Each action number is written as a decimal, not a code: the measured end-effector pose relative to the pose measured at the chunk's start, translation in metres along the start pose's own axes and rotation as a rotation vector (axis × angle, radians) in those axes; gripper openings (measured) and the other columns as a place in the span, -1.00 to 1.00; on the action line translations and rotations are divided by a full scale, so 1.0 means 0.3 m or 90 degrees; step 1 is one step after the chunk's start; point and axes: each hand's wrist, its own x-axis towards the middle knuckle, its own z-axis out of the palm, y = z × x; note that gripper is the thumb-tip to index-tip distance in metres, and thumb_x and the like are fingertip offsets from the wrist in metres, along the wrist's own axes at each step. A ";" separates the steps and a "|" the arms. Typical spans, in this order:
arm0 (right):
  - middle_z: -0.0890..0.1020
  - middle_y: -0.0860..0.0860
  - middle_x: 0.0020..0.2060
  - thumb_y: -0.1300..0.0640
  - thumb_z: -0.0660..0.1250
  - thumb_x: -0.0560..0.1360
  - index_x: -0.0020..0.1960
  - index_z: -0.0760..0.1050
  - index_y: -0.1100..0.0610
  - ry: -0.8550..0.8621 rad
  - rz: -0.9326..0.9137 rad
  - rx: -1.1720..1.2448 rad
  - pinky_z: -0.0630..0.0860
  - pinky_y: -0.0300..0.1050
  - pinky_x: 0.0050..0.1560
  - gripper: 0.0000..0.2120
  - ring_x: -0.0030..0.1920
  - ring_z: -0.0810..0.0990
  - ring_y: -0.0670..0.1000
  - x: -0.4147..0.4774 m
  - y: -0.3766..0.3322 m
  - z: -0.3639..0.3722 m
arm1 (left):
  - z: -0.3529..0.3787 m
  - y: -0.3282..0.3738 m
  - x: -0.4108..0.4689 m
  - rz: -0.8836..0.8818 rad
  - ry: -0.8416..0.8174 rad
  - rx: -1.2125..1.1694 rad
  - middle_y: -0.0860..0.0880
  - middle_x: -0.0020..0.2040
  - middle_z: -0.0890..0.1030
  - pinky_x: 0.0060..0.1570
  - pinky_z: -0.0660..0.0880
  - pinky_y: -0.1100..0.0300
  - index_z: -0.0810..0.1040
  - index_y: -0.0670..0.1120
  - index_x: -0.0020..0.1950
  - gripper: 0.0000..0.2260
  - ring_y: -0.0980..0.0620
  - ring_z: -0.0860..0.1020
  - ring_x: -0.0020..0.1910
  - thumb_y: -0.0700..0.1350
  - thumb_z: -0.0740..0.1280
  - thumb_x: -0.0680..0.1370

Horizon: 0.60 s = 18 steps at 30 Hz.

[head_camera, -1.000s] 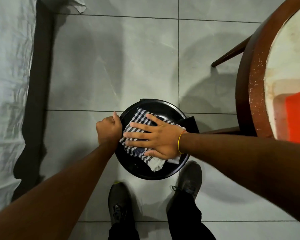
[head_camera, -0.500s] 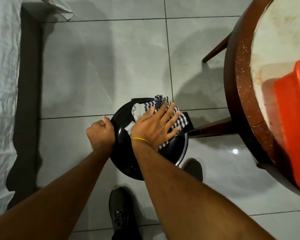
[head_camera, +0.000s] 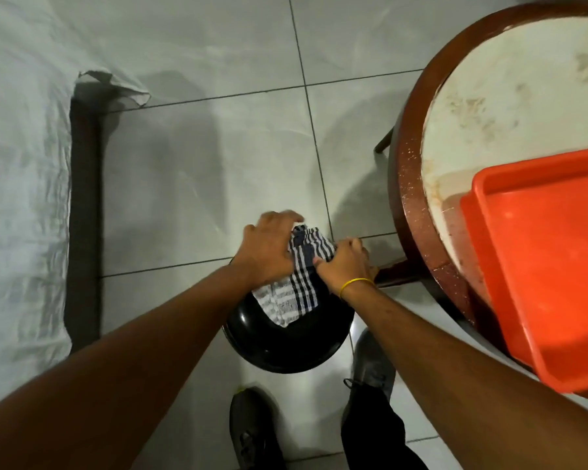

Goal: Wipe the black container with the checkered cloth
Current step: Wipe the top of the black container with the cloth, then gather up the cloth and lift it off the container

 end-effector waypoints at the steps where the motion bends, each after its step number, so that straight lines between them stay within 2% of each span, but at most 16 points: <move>1: 0.43 0.08 0.45 -0.18 0.48 0.55 0.41 0.54 0.07 0.004 -0.022 0.000 0.37 0.25 0.47 -0.47 0.49 0.45 0.24 0.002 -0.015 0.011 | -0.003 0.022 0.023 0.053 -0.089 0.072 -0.04 0.50 0.44 0.35 0.36 -0.31 0.32 0.09 0.49 -0.34 -0.15 0.33 0.51 0.14 0.25 0.38; 2: 0.44 0.08 0.41 -0.14 0.49 0.54 0.38 0.56 0.05 0.015 -0.037 0.008 0.40 0.22 0.43 -0.52 0.45 0.48 0.24 0.002 -0.028 0.018 | 0.003 0.041 0.046 0.094 -0.161 0.148 -0.01 0.52 0.42 0.33 0.36 -0.30 0.30 0.08 0.51 -0.33 -0.15 0.29 0.54 0.10 0.31 0.38; 4: 0.48 0.08 0.35 -0.07 0.48 0.53 0.31 0.62 0.05 0.029 -0.046 0.026 0.46 0.18 0.37 -0.61 0.38 0.54 0.24 -0.003 -0.041 0.029 | 0.026 0.062 0.069 0.132 -0.217 0.256 -0.02 0.46 0.46 0.29 0.38 -0.29 0.29 0.03 0.48 -0.29 -0.15 0.31 0.51 -0.03 0.43 0.36; 6: 0.55 0.10 0.30 -0.01 0.45 0.52 0.25 0.64 0.07 0.043 -0.049 0.042 0.50 0.19 0.35 -0.67 0.35 0.57 0.25 -0.011 -0.040 0.019 | 0.034 0.084 0.079 0.152 -0.200 0.292 -0.04 0.34 0.52 0.24 0.41 -0.25 0.31 -0.01 0.42 -0.32 -0.14 0.41 0.39 -0.06 0.46 0.34; 9: 0.68 0.14 0.21 0.07 0.44 0.51 0.24 0.59 0.08 0.042 -0.092 0.070 0.58 0.17 0.27 -0.69 0.30 0.61 0.29 -0.042 -0.035 -0.014 | 0.001 0.100 0.085 0.197 -0.166 0.343 -0.03 0.24 0.56 0.15 0.45 -0.17 0.31 -0.01 0.44 -0.36 -0.13 0.49 0.21 -0.07 0.43 0.38; 11: 0.73 0.19 0.13 0.14 0.40 0.52 0.23 0.53 0.08 0.025 -0.131 0.081 0.61 0.15 0.11 -0.71 0.20 0.66 0.33 -0.080 -0.038 -0.053 | -0.047 0.118 0.083 0.225 -0.141 0.370 -0.05 0.17 0.54 0.04 0.46 -0.10 0.41 -0.02 0.35 -0.52 -0.13 0.50 0.16 -0.06 0.42 0.44; 13: 0.73 0.20 0.04 0.20 0.36 0.51 0.17 0.46 0.07 0.022 -0.169 0.085 0.49 0.07 -0.10 -0.75 0.09 0.69 0.35 -0.136 -0.052 -0.122 | -0.121 0.155 0.073 0.254 -0.107 0.378 -0.08 0.11 0.52 -0.09 0.45 -0.03 0.53 -0.06 0.15 -0.73 -0.13 0.49 0.11 -0.02 0.39 0.49; 15: 0.73 0.18 -0.04 0.17 0.33 0.47 0.14 0.44 0.05 0.053 -0.206 0.107 0.36 -0.01 -0.16 -0.75 0.00 0.70 0.32 -0.208 -0.081 -0.223 | -0.224 0.207 0.057 0.305 -0.077 0.380 -0.08 0.14 0.54 -0.14 0.50 -0.01 0.57 -0.06 0.08 -0.75 -0.13 0.49 0.12 0.03 0.37 0.48; 16: 0.73 0.17 -0.07 0.15 0.32 0.46 0.14 0.43 0.03 0.077 -0.222 0.118 0.35 -0.02 -0.16 -0.74 -0.03 0.70 0.30 -0.249 -0.099 -0.297 | -0.290 0.248 0.052 0.327 -0.060 0.388 -0.07 0.21 0.55 -0.10 0.54 -0.03 0.59 -0.06 0.10 -0.71 -0.13 0.49 0.17 0.06 0.35 0.46; 18: 0.74 0.12 -0.05 0.20 0.33 0.48 0.18 0.40 -0.03 0.099 -0.238 0.136 0.44 0.03 -0.16 -0.69 -0.01 0.70 0.31 -0.328 -0.136 -0.436 | -0.423 0.338 0.044 0.368 -0.020 0.374 -0.08 0.34 0.57 0.00 0.58 -0.09 0.61 -0.05 0.14 -0.64 -0.17 0.49 0.29 0.07 0.34 0.41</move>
